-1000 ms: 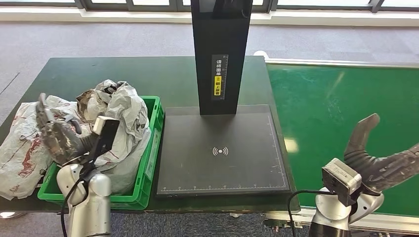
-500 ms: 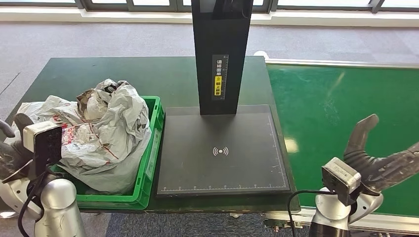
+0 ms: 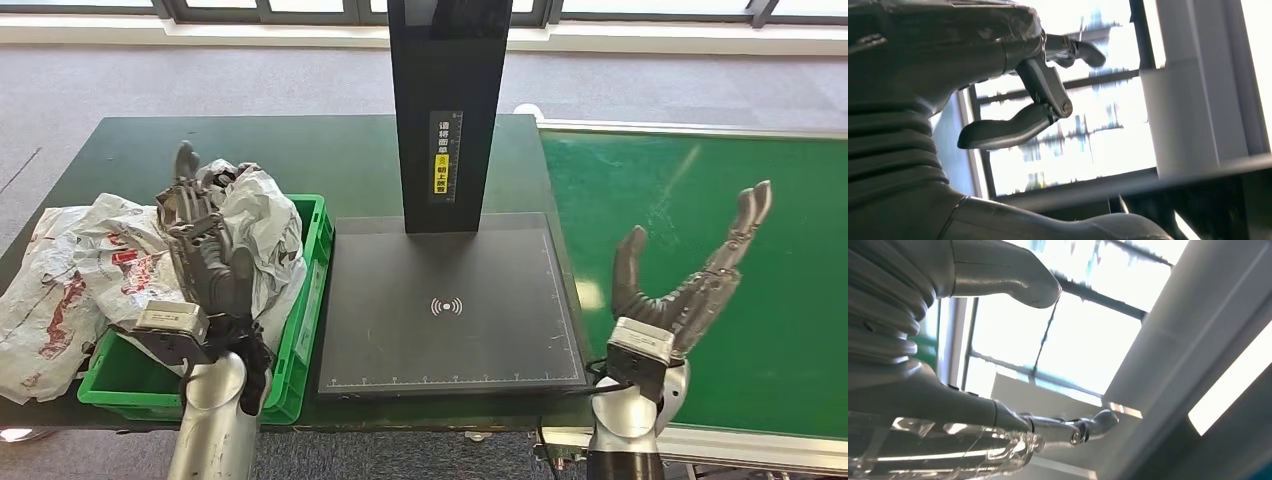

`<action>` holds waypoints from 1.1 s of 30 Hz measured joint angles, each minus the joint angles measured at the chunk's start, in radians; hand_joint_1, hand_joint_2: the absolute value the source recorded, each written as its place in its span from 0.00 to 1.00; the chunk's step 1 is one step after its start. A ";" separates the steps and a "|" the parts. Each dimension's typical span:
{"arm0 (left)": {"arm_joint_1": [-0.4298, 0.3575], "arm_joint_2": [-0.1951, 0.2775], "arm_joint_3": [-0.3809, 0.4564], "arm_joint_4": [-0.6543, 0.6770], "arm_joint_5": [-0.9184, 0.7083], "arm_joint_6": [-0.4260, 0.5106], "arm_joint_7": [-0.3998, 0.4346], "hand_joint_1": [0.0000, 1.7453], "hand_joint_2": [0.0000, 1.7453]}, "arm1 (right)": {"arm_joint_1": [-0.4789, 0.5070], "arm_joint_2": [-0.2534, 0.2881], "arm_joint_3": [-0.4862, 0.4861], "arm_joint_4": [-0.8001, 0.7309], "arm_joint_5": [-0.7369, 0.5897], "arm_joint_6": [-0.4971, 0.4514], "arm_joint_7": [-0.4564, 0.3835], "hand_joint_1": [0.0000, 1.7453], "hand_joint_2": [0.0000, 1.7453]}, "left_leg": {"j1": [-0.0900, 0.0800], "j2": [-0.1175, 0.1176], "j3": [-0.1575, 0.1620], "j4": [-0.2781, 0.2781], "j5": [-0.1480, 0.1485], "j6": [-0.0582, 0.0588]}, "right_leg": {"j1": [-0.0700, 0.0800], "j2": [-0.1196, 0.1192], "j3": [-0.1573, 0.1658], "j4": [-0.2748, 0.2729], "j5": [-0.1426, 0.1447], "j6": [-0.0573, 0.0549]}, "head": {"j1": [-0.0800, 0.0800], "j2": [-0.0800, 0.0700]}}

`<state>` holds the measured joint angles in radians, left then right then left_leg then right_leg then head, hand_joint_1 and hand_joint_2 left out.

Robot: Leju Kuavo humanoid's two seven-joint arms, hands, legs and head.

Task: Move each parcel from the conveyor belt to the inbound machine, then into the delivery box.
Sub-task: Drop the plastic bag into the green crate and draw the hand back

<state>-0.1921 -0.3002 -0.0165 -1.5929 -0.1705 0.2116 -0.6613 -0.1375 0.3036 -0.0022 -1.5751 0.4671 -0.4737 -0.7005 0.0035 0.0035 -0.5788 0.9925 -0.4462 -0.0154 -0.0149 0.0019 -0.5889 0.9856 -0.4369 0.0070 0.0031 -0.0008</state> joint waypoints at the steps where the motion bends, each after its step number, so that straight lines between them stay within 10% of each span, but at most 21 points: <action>1: -0.005 0.000 -0.019 0.025 0.025 -0.058 -0.006 0.00 1.00 | -0.004 0.000 0.017 0.027 -0.012 0.044 0.000 0.00 1.00 | 0.000 0.000 0.000 0.000 0.000 0.000 | 0.000 0.000 0.000 0.000 0.000 0.000 | 0.000 0.000; 10: -0.045 -0.004 -0.163 0.232 0.187 -0.350 -0.035 0.00 1.00 | -0.037 0.001 0.183 0.151 -0.202 0.321 -0.001 0.00 1.00 | 0.000 0.000 -0.001 0.000 0.000 0.000 | 0.000 0.000 -0.001 0.000 0.000 0.000 | 0.000 0.000; 33: -0.081 -0.012 -0.225 0.474 0.202 -0.358 -0.038 0.00 1.00 | -0.029 -0.005 0.239 0.262 -0.288 0.323 0.000 0.00 1.00 | 0.000 0.000 -0.002 0.000 0.000 0.000 | 0.000 0.000 -0.003 0.000 -0.001 0.000 | 0.000 0.000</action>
<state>-0.2730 -0.3121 -0.2413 -1.1186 0.0313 -0.1459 -0.6991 -0.1667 0.2985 0.2365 -1.3133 0.1792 -0.1511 -0.7008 0.0037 0.0031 -0.5808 0.9925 -0.4463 -0.0156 -0.0147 0.0021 -0.5916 0.9857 -0.4375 0.0067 0.0031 -0.0008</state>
